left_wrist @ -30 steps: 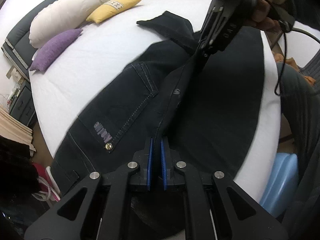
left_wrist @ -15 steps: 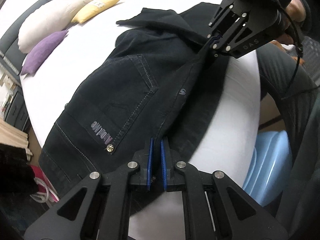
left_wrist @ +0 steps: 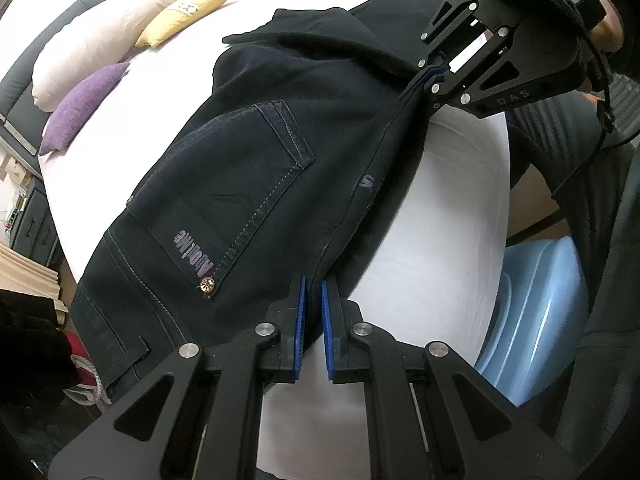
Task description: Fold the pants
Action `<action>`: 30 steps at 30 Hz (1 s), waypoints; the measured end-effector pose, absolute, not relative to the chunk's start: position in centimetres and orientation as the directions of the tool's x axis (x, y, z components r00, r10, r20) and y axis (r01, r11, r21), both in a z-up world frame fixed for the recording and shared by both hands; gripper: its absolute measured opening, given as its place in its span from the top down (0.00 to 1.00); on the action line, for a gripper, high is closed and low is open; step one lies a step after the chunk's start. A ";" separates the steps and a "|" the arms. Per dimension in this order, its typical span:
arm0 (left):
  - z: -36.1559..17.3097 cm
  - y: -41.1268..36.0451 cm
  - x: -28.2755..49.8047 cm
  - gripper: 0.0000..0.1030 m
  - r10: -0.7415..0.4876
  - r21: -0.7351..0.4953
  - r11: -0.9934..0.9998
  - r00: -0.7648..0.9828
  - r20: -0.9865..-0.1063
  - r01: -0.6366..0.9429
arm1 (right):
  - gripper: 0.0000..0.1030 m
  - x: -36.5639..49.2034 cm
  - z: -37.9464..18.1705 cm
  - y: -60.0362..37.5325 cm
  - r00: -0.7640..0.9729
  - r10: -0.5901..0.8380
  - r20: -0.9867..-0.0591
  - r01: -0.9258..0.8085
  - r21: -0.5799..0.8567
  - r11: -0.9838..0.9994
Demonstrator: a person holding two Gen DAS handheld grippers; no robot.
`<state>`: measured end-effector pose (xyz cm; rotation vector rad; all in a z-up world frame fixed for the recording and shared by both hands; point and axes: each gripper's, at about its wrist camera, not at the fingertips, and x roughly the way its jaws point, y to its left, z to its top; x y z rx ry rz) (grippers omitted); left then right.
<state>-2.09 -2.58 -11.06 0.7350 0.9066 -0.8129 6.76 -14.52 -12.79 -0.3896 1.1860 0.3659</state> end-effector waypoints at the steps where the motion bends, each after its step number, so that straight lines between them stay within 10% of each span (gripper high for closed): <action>1: -11.1 -2.8 -2.2 0.93 -0.285 0.203 0.495 0.379 -0.880 0.845 | 0.94 6.7 -12.7 -14.5 0.336 0.069 -0.939 -0.472 -0.105 0.876; 13: -10.9 -1.8 -1.4 0.78 -0.286 0.133 0.584 0.357 -0.890 0.801 | 0.90 4.5 -12.5 -14.8 0.355 0.064 -0.933 -0.453 -0.112 0.885; 15: -10.5 -1.4 -1.5 0.69 -0.298 0.099 0.597 0.335 -0.894 0.796 | 0.88 4.3 -12.4 -15.0 0.356 0.072 -0.932 -0.445 -0.101 0.890; 17: -9.7 -0.7 -1.7 0.23 -0.318 0.065 0.613 0.321 -0.892 0.787 | 0.85 4.0 -12.2 -15.2 0.359 0.071 -0.931 -0.439 -0.101 0.893; 18: -9.2 -0.4 -1.9 0.18 -0.323 0.067 0.621 0.334 -0.886 0.781 | 0.84 3.9 -12.1 -15.2 0.361 0.069 -0.930 -0.435 -0.103 0.895; 25: -5.6 0.7 0.0 0.18 -0.415 -0.054 0.732 0.382 -0.826 0.680 | 0.53 3.1 -10.3 -16.0 0.353 0.108 -0.929 -0.409 -0.049 0.911; 30: -4.3 -1.3 3.3 0.21 -0.501 -0.180 0.767 0.400 -0.767 0.616 | 0.53 3.2 -7.2 -17.1 0.409 0.201 -0.890 -0.377 0.036 0.926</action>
